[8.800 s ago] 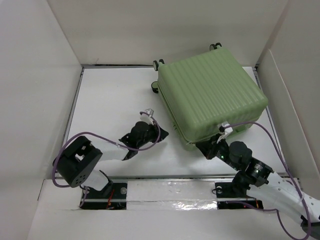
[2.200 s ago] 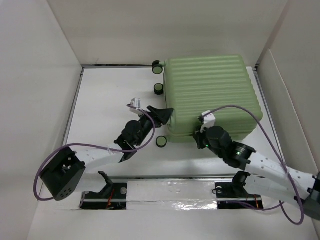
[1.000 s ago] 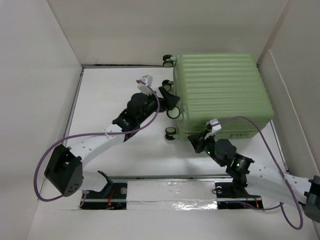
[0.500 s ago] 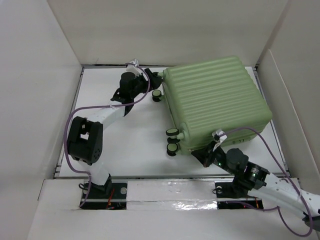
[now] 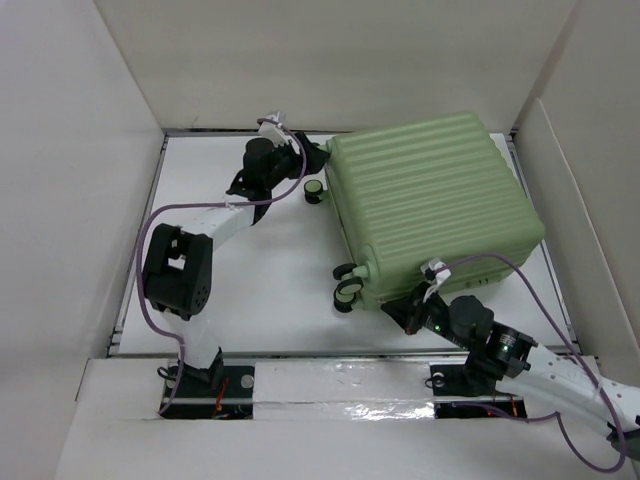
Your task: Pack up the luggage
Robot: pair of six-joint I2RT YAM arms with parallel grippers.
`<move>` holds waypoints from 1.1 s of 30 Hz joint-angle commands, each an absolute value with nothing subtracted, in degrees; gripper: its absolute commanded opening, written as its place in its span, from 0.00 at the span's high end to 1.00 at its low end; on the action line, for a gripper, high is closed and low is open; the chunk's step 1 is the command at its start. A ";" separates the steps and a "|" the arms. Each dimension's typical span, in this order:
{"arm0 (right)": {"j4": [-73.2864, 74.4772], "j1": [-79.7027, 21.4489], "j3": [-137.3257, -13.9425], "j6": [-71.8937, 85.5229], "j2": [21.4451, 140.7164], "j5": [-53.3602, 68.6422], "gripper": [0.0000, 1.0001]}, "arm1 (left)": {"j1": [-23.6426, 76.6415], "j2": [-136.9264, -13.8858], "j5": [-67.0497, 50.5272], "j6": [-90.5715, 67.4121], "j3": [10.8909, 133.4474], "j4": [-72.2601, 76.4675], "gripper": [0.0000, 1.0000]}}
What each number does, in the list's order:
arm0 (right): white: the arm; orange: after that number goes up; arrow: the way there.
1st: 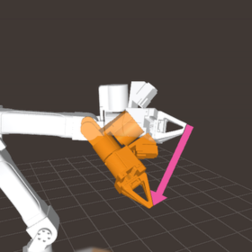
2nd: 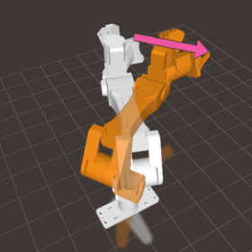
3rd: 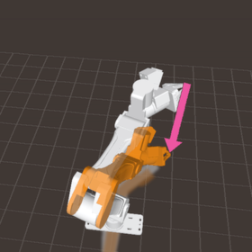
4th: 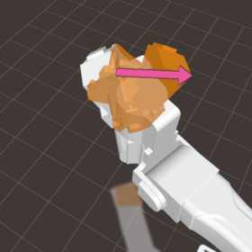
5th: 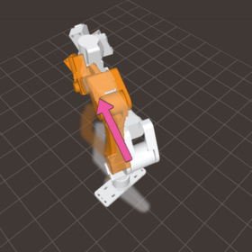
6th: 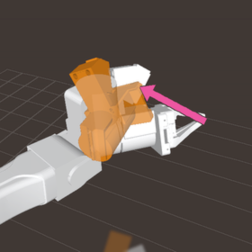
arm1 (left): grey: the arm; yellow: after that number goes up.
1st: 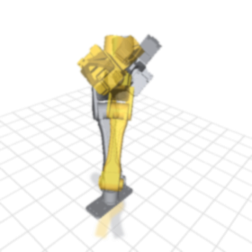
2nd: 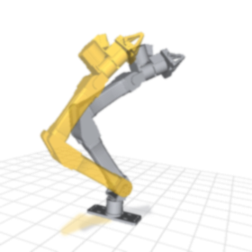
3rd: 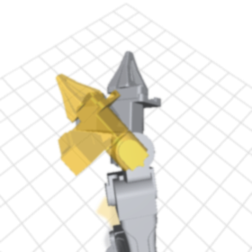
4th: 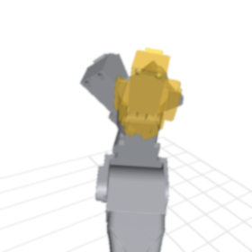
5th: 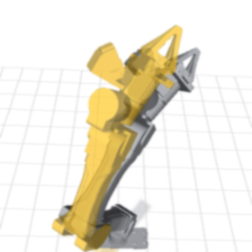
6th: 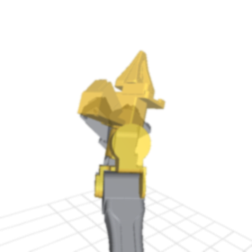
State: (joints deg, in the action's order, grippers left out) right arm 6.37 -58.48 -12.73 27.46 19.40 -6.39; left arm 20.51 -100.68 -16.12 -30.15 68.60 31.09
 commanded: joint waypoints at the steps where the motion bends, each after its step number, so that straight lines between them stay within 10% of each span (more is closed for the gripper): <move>1: 1.58 -59.41 -15.64 28.04 19.07 -1.76 1.00 | 20.21 -103.08 -17.40 -29.00 73.56 32.70 0.28; 8: 2.29 -59.41 -15.29 28.74 17.40 -2.81 1.00 | 20.21 -106.17 -17.75 -28.74 77.95 31.03 0.40; 14: 2.72 -59.41 -14.68 29.18 16.70 -5.79 1.00 | 19.69 -106.35 -14.34 -28.92 78.14 30.68 1.00; 25: -1.41 -54.59 -18.53 22.09 22.67 -9.23 1.00 | 17.85 -85.72 -4.58 -32.78 45.20 47.54 1.00; 33: -7.90 -23.72 -30.83 12.83 35.14 14.17 1.00 | 19.85 -71.03 -4.66 -36.91 24.53 51.34 1.00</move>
